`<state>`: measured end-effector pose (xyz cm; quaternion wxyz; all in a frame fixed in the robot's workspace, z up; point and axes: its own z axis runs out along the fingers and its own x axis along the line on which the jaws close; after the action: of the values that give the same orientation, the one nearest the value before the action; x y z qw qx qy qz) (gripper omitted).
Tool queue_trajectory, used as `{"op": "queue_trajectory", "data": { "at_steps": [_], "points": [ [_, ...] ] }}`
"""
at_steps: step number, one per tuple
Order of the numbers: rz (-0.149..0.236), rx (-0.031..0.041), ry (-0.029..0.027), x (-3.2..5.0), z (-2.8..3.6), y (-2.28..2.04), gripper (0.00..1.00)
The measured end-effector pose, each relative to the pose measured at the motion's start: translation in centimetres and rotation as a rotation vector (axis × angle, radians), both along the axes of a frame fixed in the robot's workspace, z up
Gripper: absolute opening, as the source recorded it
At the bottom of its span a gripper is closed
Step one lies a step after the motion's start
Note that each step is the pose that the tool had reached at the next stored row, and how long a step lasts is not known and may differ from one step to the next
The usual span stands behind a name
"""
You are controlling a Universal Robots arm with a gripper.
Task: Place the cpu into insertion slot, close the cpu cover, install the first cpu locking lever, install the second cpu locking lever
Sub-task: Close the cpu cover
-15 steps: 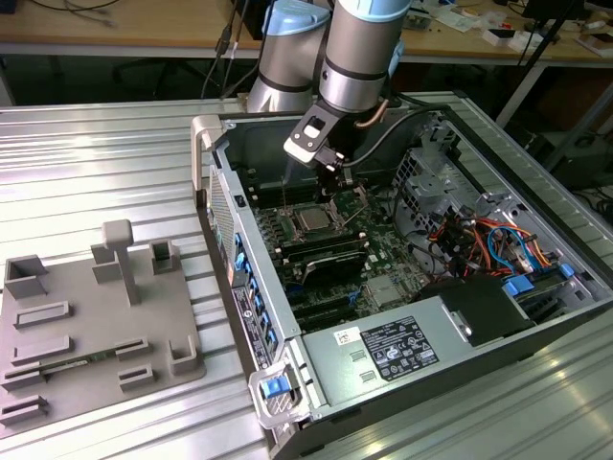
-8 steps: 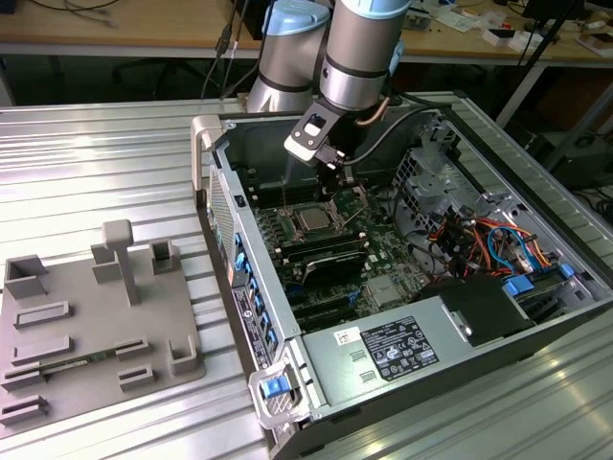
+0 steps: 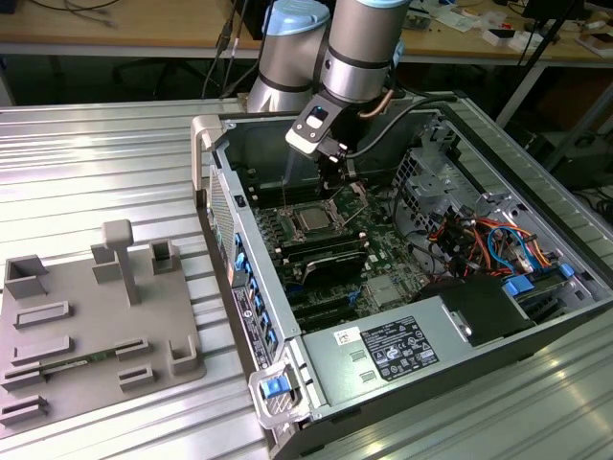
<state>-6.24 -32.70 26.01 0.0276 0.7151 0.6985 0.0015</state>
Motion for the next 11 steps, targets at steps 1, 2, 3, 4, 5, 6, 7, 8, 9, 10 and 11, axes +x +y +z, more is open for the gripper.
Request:
{"op": "queue_trajectory", "data": {
  "at_steps": [1,2,3,4,5,6,7,8,9,10,11],
  "points": [
    [0.0,-0.0001,0.0001,0.0,0.01,0.0,0.11],
    [0.0,-0.0001,0.0001,0.0,0.01,0.0,0.11],
    [0.0,-0.0001,0.0001,0.01,0.01,0.0,0.11],
    [0.0,-0.0002,0.0001,0.03,0.01,-0.01,0.11],
    [0.0,-0.0002,0.0001,0.05,0.01,-0.01,0.11],
    [0.0,-0.0001,0.0001,0.08,0.01,0.0,0.11],
    [0.0,-0.0001,0.0002,0.08,0.01,0.0,0.11],
    [0.0,-0.0001,0.0001,0.09,0.01,0.0,0.11],
    [0.0,-0.0001,0.0001,0.09,0.01,0.0,0.11],
    [0.0,-0.0001,0.0001,0.09,0.01,0.0,0.11],
    [0.0,-0.0001,0.0001,0.09,0.01,0.0,0.11]
  ]
}}
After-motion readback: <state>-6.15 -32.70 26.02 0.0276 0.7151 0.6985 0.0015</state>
